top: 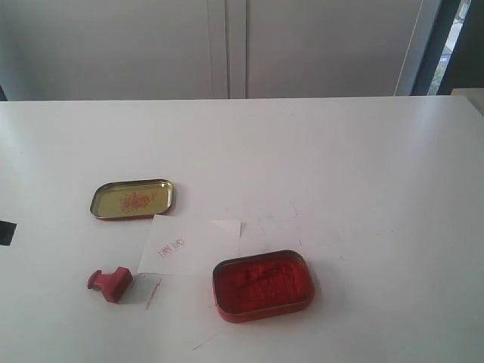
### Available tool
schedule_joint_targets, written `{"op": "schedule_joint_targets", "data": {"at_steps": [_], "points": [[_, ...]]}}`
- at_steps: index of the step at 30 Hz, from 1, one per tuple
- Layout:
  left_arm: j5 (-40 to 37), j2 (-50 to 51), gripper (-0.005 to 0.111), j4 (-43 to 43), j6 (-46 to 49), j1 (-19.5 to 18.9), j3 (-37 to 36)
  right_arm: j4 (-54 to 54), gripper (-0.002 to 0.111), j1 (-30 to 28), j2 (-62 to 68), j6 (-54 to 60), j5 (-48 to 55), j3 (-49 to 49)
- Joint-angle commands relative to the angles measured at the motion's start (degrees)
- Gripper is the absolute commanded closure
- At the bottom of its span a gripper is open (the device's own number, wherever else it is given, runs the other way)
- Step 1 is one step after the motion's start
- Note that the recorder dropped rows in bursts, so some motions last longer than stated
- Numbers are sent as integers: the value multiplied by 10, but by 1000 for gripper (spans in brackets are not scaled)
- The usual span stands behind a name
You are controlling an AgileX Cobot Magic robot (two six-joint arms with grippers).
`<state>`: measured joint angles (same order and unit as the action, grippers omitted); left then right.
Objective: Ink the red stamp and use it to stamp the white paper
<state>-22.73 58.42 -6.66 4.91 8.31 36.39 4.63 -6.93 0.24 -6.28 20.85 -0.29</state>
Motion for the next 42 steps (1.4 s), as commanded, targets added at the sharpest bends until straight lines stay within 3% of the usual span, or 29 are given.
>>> {"op": "schedule_joint_targets", "data": {"at_steps": [1, 11, 16, 21, 27, 29, 35, 42], "points": [[-9, -6, 107, -1, 0, 4, -5, -1, 108, 1, -2, 0, -9, 3], [-9, -18, 107, 3, 0, 4, -5, -1, 108, 1, -2, 0, -9, 3], [-13, -106, 107, 2, -2, 4, -25, -1, 108, 1, -2, 0, -9, 3], [2, -199, 107, 8, -2, 4, -82, -1, 108, 1, -2, 0, -9, 3], [17, -366, 107, 8, -2, 2, -211, -1, 108, 1, -2, 0, -9, 3], [17, -421, 107, 8, -2, -29, -257, -1, 108, 1, -2, 0, -9, 3], [35, -521, 107, 8, -2, -71, -318, -1, 108, 1, -2, 0, -9, 3], [40, -584, 107, 9, 0, -77, -360, -1, 108, 1, -2, 0, -9, 3]]}}
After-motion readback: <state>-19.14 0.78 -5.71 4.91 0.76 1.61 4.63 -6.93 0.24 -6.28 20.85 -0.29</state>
